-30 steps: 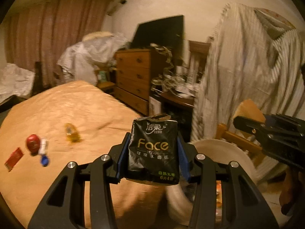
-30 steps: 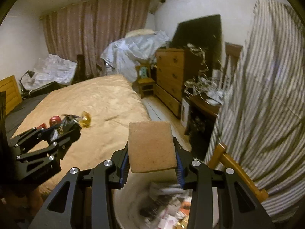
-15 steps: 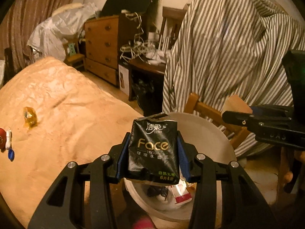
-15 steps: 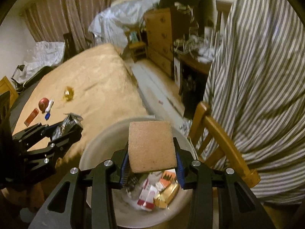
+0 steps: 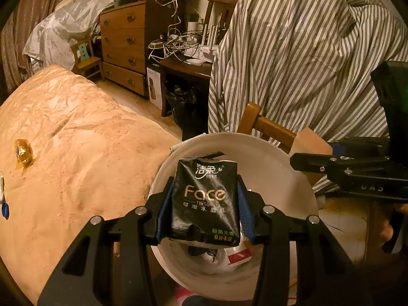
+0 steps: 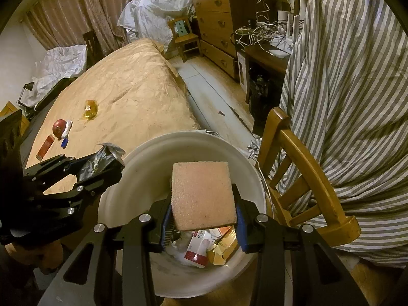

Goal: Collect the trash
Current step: 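Open both tools to drop the tissue pack and sponge pad into the bucket, then move both open tools back over the bed toward the remaining items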

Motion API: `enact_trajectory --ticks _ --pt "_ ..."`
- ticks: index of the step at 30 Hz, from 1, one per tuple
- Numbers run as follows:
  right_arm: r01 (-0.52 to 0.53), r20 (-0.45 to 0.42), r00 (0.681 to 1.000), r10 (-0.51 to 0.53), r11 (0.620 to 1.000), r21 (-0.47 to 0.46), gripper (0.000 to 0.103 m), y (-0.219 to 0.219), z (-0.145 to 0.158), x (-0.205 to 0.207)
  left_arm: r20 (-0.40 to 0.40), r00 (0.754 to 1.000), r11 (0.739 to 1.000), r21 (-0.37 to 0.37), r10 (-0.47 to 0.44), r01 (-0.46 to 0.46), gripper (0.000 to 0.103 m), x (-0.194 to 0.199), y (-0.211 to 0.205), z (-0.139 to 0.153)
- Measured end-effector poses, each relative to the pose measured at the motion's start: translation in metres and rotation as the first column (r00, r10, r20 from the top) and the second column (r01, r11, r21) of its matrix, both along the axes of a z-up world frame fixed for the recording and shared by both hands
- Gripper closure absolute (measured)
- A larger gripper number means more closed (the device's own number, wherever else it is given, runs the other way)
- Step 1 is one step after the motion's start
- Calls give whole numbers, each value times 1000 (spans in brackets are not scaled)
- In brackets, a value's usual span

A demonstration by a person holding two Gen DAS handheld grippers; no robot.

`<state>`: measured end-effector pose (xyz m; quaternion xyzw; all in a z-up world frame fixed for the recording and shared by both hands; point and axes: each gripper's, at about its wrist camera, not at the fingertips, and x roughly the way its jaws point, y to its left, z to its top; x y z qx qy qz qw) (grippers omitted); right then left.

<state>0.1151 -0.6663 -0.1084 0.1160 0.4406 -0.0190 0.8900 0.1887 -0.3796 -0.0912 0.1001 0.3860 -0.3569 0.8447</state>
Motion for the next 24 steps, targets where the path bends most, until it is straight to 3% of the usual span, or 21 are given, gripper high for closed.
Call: enact_trajectory --ticks 11,13,14,15,24 --pt "-2 2 1000 2 1000 12 62 1 -2 3 13 1000 1000 -2 6 -6 58 -1 -2 2" --pt "3 6 1000 -3 1000 16 55 0 -2 4 20 1000 1000 -1 10 -10 45 -1 -2 3" --pt "6 10 1000 -6 1000 19 43 -1 -1 4 26 1000 1000 -1 15 -15 41 -1 -1 4" --pt "11 19 1000 -12 1000 24 40 -3 -1 3 33 999 1000 -5 21 -21 36 -1 0 5" --pt "13 38 999 -14 999 31 39 -4 3 -2 36 999 999 -9 35 -35 31 2 1 6"
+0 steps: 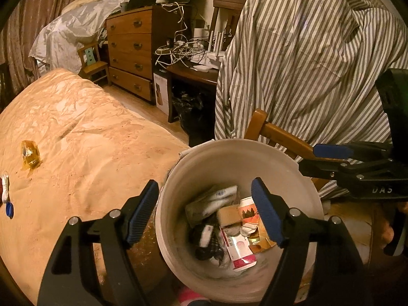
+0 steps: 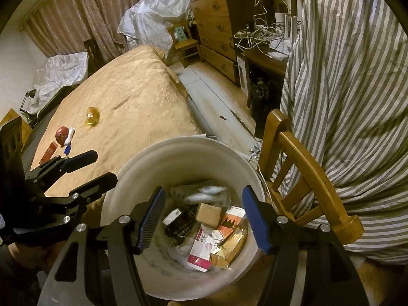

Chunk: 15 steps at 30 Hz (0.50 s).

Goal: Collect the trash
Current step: 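Move both open tools back over the bed toward the remaining items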

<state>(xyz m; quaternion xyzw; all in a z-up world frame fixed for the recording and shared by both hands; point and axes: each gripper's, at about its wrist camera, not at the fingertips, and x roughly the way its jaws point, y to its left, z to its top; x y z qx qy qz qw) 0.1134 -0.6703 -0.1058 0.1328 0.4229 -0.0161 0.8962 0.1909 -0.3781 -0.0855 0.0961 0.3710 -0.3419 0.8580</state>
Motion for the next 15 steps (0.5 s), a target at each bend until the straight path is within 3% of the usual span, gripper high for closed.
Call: enact_trajectory --ticks 8,15 --pt "-3 28 1000 3 1000 -8 38 5 4 -10 9 1000 1000 -6 -7 7 31 -7 6 3" --pt "-2 97 995 8 998 -59 25 26 15 -37 16 1000 1000 -20 -7 7 31 -14 26 7"
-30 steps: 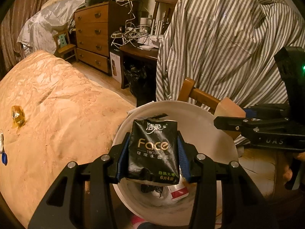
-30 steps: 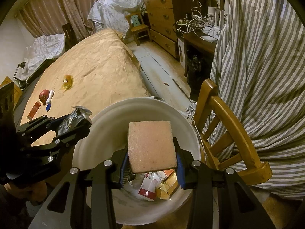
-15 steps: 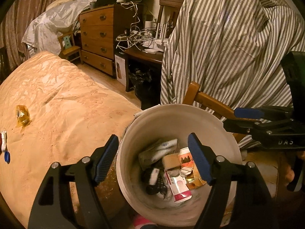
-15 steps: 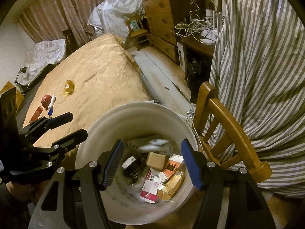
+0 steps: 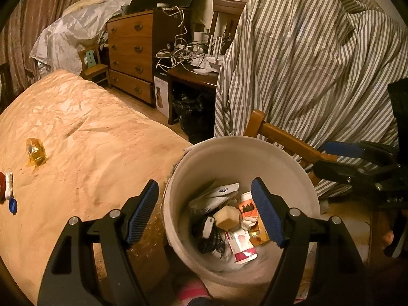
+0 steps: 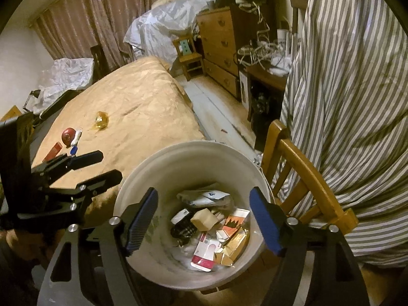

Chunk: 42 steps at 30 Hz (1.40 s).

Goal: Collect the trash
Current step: 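Move both open tools back over the bed toward the remaining items, then grasp the blue bottle cap with the left tool while the right tool reaches the white drawstring bag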

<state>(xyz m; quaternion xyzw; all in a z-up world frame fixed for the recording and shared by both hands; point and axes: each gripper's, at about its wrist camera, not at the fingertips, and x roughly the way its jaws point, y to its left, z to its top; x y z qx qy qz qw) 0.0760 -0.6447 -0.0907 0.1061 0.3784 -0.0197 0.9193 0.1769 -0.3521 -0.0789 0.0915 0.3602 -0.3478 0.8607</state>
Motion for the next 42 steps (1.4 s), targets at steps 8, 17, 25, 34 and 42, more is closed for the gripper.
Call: enact_trajectory --ticks 8,17,25,34,42 --pt "-30 88 995 39 994 -105 15 45 10 -24 31 999 1000 10 15 -15 28 -8 41 -4" --pt "-226 132 964 233 972 -64 14 136 3 6 -40 964 964 21 264 -263 28 35 165 -38" --pt "-375 127 919 374 927 -16 14 233 -10 51 -101 835 840 -1 540 -543 28 86 299 -58" --pt "-452 104 888 448 892 18 14 302 -31 103 -136 732 737 -21 667 -675 28 143 370 -78" --pt "-466 70 884 463 884 39 14 319 -50 142 -125 772 775 -30 624 -631 26 189 354 -94"
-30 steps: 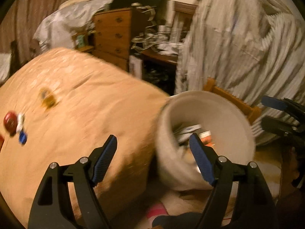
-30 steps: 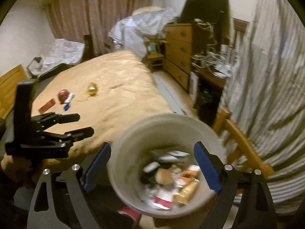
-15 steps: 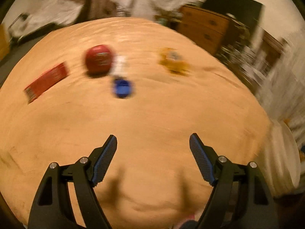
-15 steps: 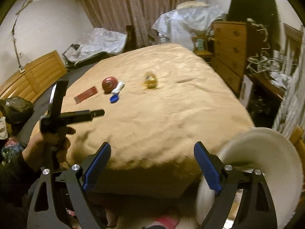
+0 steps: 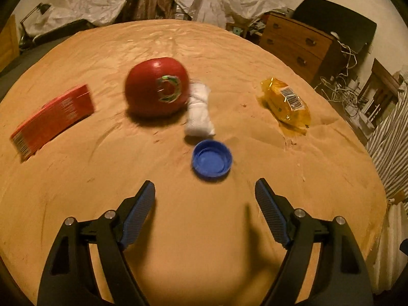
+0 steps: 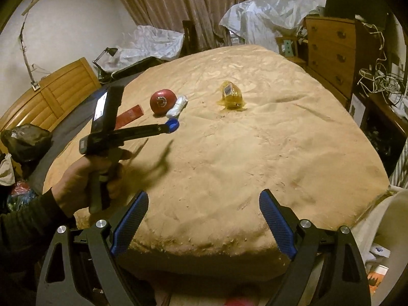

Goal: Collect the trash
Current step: 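Grasp the blue bottle cap with the left tool while the right tool reaches the white drawstring bag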

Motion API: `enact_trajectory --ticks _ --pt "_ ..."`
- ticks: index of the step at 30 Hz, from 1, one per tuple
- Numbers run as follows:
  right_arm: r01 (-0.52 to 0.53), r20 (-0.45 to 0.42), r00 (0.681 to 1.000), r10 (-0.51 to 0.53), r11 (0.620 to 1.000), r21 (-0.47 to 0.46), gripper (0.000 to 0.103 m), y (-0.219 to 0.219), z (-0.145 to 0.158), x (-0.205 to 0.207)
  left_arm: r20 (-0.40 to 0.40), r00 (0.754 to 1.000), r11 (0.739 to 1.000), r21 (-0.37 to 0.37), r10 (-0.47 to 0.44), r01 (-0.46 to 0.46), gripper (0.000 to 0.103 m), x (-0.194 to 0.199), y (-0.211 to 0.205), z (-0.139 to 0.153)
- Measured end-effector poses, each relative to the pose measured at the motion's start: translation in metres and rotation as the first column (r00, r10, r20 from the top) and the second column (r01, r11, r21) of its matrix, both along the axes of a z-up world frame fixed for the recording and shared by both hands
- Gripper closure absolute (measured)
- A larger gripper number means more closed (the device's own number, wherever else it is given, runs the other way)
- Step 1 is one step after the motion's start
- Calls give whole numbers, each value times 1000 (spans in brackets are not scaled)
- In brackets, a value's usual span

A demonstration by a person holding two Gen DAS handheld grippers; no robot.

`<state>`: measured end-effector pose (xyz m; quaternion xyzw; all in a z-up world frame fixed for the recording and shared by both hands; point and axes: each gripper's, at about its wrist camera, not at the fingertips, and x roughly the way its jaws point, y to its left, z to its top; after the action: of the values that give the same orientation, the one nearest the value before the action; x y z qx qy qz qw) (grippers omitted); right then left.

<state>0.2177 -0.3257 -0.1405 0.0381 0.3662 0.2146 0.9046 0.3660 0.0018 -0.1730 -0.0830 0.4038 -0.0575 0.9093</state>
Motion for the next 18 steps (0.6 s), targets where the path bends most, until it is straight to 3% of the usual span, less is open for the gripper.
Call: enact_trajectory --ticks 5,6,7,10,18 --pt "8 -22 1000 -8 1000 1 14 -1 -12 17 -9 1000 1000 21 10 -10 26 17 -7 -9" --pt "8 -25 1000 -8 1000 1 14 -1 -14 22 -6 1000 1000 28 13 -13 30 17 -7 -9" --pt "7 -25 1000 -7 1000 1 14 1 -17 25 -3 1000 999 40 17 -17 43 18 -7 -9" --pt "-3 -22 1000 3 1000 6 14 7 -20 36 -10 1000 999 37 14 -14 66 15 -2 -9" --pt "-83 -14 996 84 996 21 15 55 -24 83 -4 999 998 52 34 -34 66 -19 34 -3"
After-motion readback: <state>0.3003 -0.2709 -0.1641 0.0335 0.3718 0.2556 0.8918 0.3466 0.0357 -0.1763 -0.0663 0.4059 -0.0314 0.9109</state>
